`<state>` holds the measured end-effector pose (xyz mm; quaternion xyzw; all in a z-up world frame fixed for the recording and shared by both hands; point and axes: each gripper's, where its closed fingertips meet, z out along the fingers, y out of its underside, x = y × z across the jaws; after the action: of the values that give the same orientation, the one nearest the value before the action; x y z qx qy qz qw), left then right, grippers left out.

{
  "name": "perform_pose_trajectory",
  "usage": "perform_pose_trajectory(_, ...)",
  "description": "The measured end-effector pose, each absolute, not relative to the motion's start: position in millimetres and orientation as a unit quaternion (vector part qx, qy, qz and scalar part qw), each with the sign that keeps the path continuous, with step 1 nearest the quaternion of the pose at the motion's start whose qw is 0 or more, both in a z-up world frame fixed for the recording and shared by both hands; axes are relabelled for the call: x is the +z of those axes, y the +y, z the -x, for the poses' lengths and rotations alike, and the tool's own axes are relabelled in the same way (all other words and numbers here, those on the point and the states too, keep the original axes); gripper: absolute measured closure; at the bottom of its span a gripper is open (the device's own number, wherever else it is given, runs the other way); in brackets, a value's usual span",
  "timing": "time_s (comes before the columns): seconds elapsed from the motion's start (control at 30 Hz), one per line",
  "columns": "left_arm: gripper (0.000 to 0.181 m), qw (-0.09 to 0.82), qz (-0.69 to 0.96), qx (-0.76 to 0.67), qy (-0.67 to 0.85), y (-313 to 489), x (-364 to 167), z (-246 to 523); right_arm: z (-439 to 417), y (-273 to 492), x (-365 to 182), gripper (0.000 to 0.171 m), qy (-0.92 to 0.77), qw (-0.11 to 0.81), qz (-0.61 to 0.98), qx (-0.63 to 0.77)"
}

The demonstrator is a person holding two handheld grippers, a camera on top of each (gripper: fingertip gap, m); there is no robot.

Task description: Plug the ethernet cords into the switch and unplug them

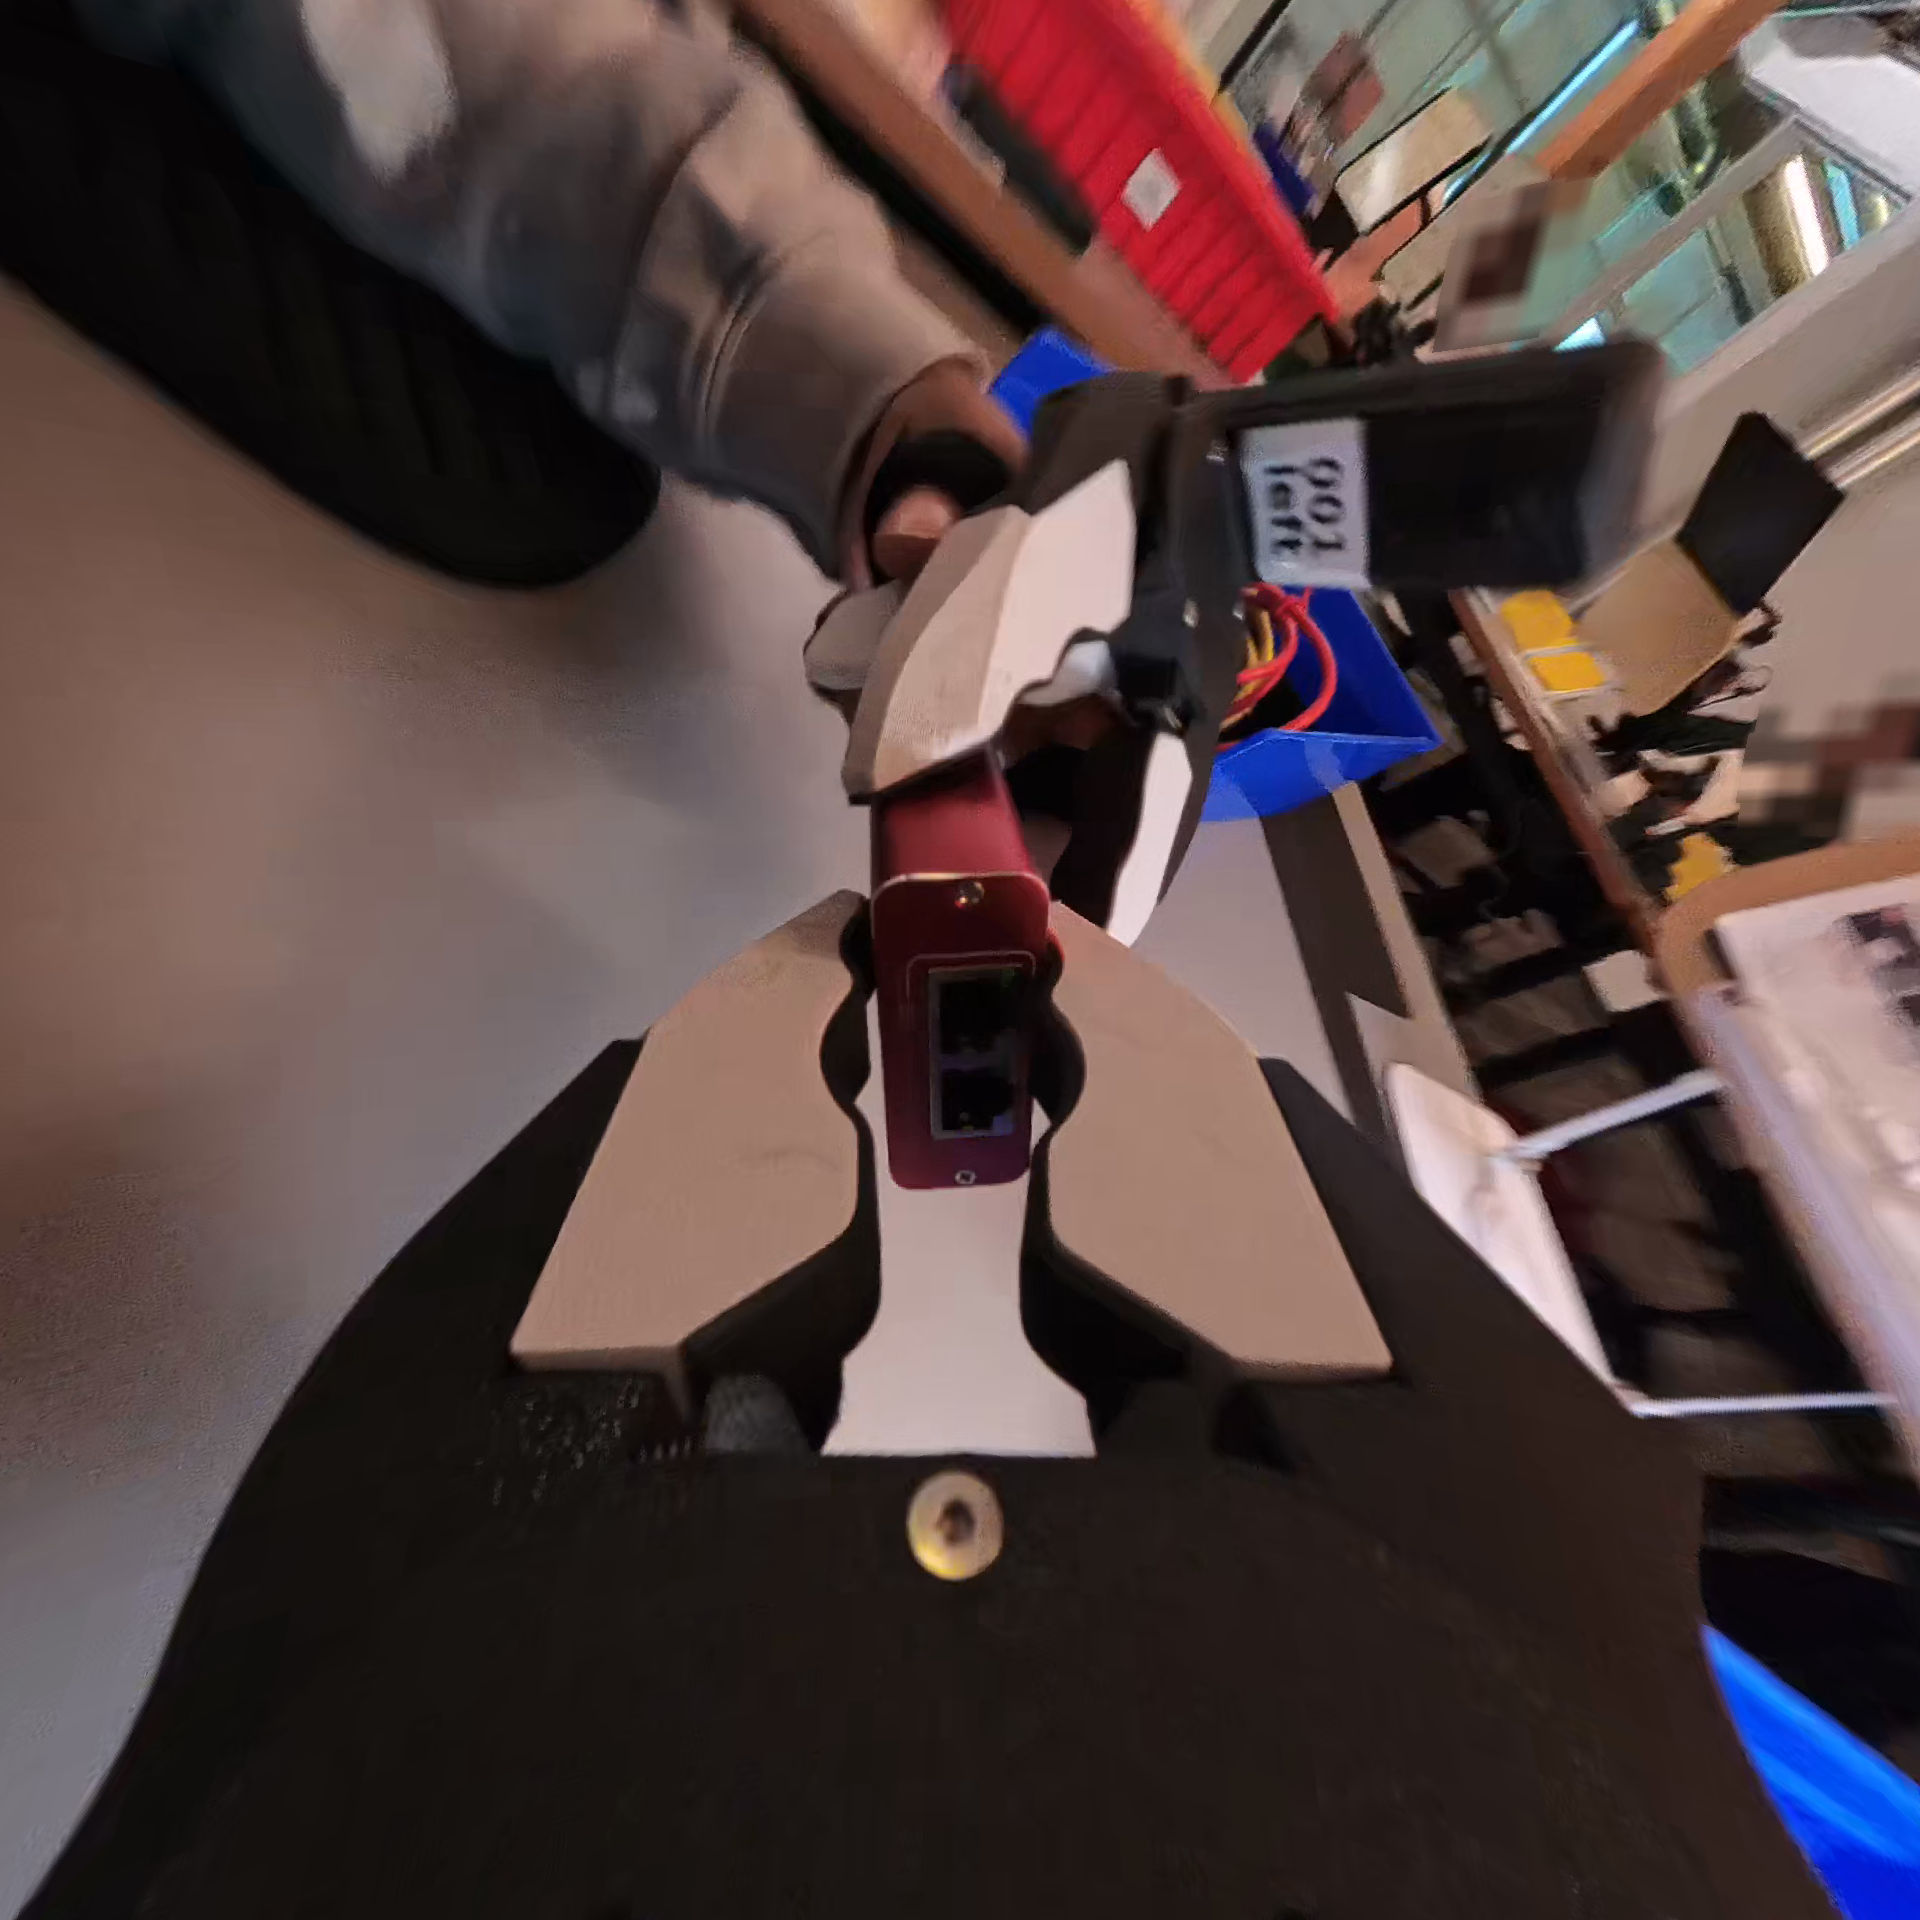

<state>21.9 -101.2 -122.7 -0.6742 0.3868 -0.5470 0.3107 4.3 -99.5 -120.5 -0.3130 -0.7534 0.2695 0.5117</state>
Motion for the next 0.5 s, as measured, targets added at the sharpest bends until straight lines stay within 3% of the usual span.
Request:
perform_pose_trajectory(0.03,0.124,0.338,0.663,-0.556,0.372,-98,-111,-18,-7,-96,-113,0.145,-0.729,0.500,0.333,0.327)
perform_pose_trajectory(0.23,0.127,0.473,0.658,-0.463,0.358,-84,-87,-1,-29,-62,-63,0.145,-0.496,0.388,0.386,0.675)
perform_pose_trajectory(0.37,0.131,0.513,0.669,-0.392,0.368,-81,-87,-13,-30,-65,-55,0.145,-0.431,0.331,0.365,0.756)
perform_pose_trajectory(0.5,0.140,0.522,0.663,-0.393,0.365,-84,-85,-22,-24,-73,-61,0.145,-0.438,0.325,0.368,0.753)
